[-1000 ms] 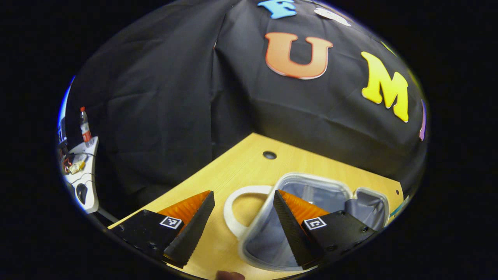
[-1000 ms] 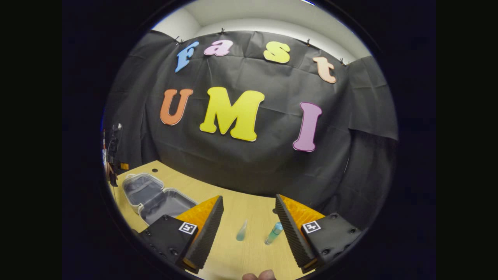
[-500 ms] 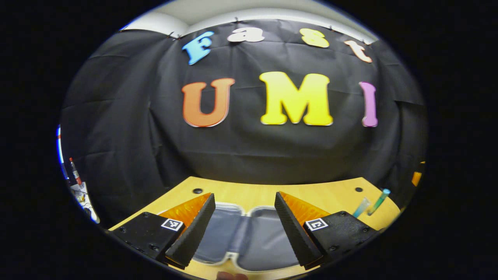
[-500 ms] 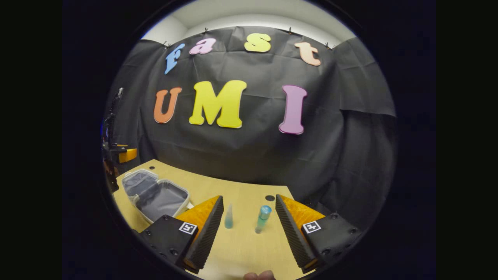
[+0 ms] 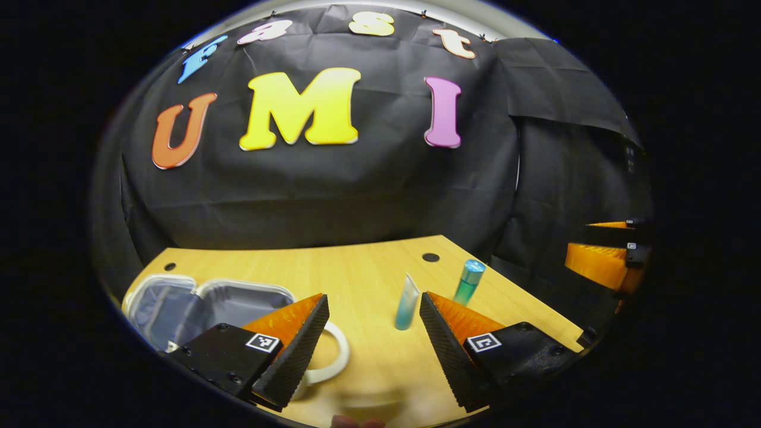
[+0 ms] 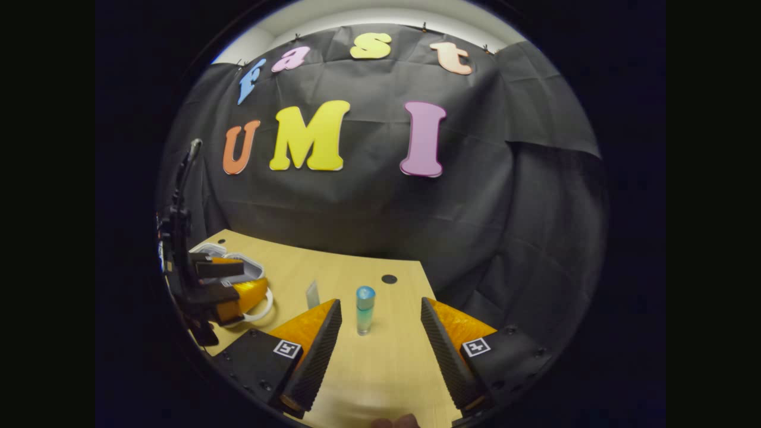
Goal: First open the suitcase, pack the skin care products into it, and then close the suitcase.
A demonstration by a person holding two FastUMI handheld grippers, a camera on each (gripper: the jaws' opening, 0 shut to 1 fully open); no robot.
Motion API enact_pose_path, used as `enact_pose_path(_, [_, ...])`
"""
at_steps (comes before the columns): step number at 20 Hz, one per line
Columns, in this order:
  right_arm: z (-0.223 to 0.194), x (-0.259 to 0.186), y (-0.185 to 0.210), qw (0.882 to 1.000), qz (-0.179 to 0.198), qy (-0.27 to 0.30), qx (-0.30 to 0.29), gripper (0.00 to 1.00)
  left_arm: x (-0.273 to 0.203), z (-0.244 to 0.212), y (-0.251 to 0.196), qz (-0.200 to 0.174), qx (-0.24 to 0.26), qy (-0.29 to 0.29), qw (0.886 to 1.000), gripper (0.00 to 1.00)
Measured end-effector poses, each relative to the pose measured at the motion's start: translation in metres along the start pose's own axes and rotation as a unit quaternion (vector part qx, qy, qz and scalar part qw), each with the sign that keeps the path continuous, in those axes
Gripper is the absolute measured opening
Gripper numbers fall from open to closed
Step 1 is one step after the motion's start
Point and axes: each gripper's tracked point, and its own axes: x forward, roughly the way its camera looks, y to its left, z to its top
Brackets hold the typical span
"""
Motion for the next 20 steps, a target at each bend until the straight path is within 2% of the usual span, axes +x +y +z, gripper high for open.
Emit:
enact_pose_path(3, [-0.021,0.002,-0.022,1.0,-0.009,0.024,0.004,0.79,0.047,-0.031,-0.021,0.001,-0.014,0.038,0.999,0.99])
enact_pose_path(7, [-0.043,0.006,-0.055,0.998,-0.021,0.057,0.002,0.78,0.091,-0.054,-0.03,0.018,0.0,0.061,0.998,0.99])
enact_pose_path(12, [-0.049,0.018,-0.084,0.997,-0.039,0.071,0.01,0.8,0.132,-0.087,-0.019,0.041,-0.018,0.102,0.994,0.96])
enact_pose_path(15, [-0.052,0.029,-0.084,0.997,-0.034,0.073,0.015,0.78,0.14,-0.098,-0.019,0.043,-0.019,0.125,0.991,0.77])
enact_pose_path(20, [-0.055,0.058,-0.061,0.997,-0.001,0.071,0.016,0.8,0.147,-0.108,-0.017,0.041,-0.007,0.142,0.989,0.58])
